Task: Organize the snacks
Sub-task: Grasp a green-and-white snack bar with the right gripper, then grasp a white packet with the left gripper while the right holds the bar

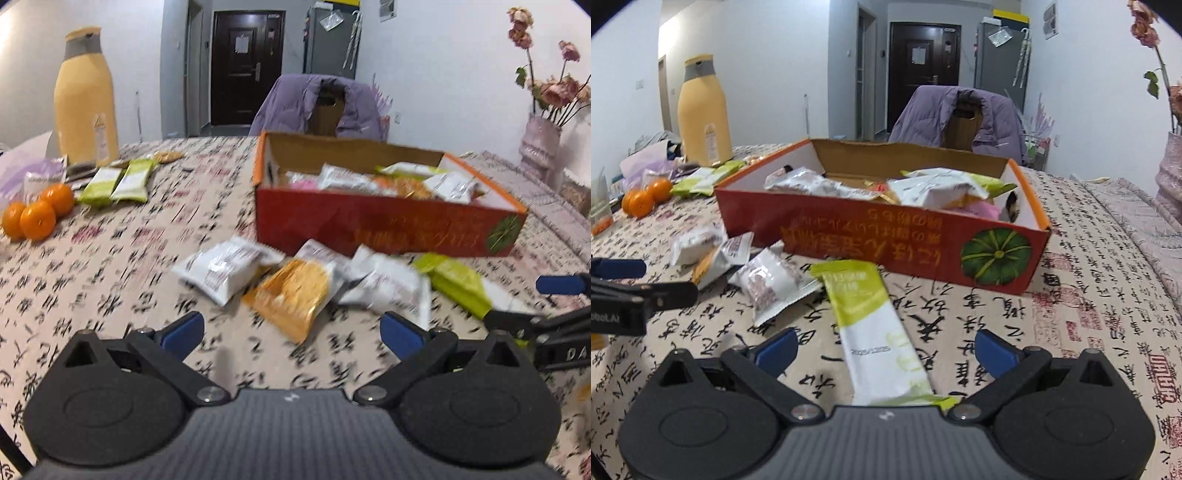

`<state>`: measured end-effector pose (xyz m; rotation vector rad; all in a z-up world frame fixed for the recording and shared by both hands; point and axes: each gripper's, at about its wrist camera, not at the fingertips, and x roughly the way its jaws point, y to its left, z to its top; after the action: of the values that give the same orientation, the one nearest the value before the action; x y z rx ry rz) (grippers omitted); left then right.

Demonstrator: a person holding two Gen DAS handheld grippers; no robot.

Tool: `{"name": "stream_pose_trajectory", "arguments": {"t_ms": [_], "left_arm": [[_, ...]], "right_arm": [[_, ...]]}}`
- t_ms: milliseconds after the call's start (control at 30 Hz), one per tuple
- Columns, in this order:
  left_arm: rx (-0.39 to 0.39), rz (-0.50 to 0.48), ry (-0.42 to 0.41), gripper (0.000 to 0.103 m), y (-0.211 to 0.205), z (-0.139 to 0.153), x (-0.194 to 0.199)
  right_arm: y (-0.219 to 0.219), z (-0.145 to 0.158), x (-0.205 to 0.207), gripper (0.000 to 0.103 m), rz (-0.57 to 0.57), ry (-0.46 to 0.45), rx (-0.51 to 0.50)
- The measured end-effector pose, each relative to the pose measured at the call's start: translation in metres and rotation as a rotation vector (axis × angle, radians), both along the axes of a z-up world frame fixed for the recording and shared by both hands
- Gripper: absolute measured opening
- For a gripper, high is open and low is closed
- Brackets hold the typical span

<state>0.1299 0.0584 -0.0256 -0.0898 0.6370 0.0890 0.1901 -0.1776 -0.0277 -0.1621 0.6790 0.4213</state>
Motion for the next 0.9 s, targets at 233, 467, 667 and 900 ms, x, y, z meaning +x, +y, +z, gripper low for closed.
{"name": "stream_pose_trajectory", "arguments": {"t_ms": [233,467,667,900], "left_arm": [[-0.032,0.002,-0.022,0.103,0.01,-0.009,-0.008],[-0.017,-0.015,-0.033,0.103,0.005,-0.009,-0.008],[-0.022,-0.016,-0.031,0.103,0.005,-0.01,-0.009],[-0.025,-0.017,-0.025,0.103,0.005,-0.011,-0.009]], "right_arm": [[0.009,-0.011,0.019,0.078,0.005,0.049,-0.014],[0.015,-0.016,0.023,0.073,0.007,0.051,0.0],[0.014,-0.015,0.024,0.061,-0.006,0.055,0.007],[0.013,-0.013,0.009,0.037,-0.009,0.029,0.008]]}}
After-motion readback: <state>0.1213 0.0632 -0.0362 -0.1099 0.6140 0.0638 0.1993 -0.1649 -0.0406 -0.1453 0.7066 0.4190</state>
